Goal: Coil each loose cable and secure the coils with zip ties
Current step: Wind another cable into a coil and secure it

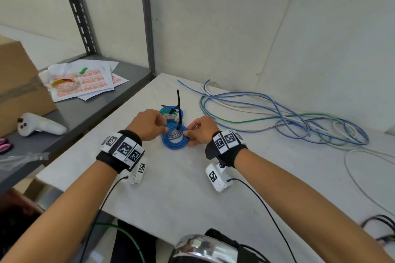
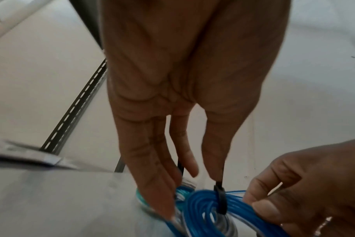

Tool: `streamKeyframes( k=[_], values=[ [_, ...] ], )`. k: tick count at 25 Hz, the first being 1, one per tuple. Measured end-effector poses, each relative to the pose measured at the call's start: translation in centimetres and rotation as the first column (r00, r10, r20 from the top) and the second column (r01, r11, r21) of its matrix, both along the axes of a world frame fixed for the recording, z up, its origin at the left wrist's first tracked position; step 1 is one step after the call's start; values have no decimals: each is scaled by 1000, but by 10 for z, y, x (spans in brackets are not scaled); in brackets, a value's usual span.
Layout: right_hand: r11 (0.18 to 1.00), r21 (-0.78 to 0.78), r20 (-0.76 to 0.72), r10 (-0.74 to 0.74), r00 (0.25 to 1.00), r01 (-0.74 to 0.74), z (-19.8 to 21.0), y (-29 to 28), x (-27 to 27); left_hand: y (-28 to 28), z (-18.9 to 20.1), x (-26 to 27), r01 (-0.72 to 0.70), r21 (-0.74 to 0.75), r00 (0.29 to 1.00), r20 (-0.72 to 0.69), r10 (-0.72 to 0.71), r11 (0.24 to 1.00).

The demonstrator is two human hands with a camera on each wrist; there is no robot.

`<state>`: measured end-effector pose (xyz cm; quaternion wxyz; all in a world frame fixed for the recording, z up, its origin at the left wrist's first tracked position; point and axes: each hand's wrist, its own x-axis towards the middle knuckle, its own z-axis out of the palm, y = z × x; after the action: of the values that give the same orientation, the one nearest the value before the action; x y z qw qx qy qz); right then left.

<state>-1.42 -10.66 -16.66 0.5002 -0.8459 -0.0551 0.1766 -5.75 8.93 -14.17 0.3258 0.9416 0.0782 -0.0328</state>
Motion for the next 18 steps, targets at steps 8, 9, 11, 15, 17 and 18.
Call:
streamKeyframes(
  k=[8, 9, 11, 15, 17, 18],
  values=[
    [980, -200, 132, 33, 991, -6, 7, -48, 7, -76, 13, -10, 372, -162, 910, -130, -394, 914],
    [962, -274, 179, 30, 983, 20, 8, -63, 11, -90, 14, -4, 380, -152, 913, -93, -396, 912],
    [900, -419, 258, -5, 966, 116, 9, -104, 19, -123, 14, 15, 400, -136, 911, -47, -409, 906],
    [772, -521, 350, -196, 916, 365, 10, -191, 35, -187, 10, 54, 449, -125, 890, -28, -456, 885],
    [734, -504, 364, -299, 882, 456, 9, -226, 41, -213, 6, 69, 460, -123, 884, -30, -467, 879],
    [721, -513, 350, -321, 880, 467, 8, -241, 44, -225, 5, 75, 468, -136, 879, -31, -476, 873]
  ],
)
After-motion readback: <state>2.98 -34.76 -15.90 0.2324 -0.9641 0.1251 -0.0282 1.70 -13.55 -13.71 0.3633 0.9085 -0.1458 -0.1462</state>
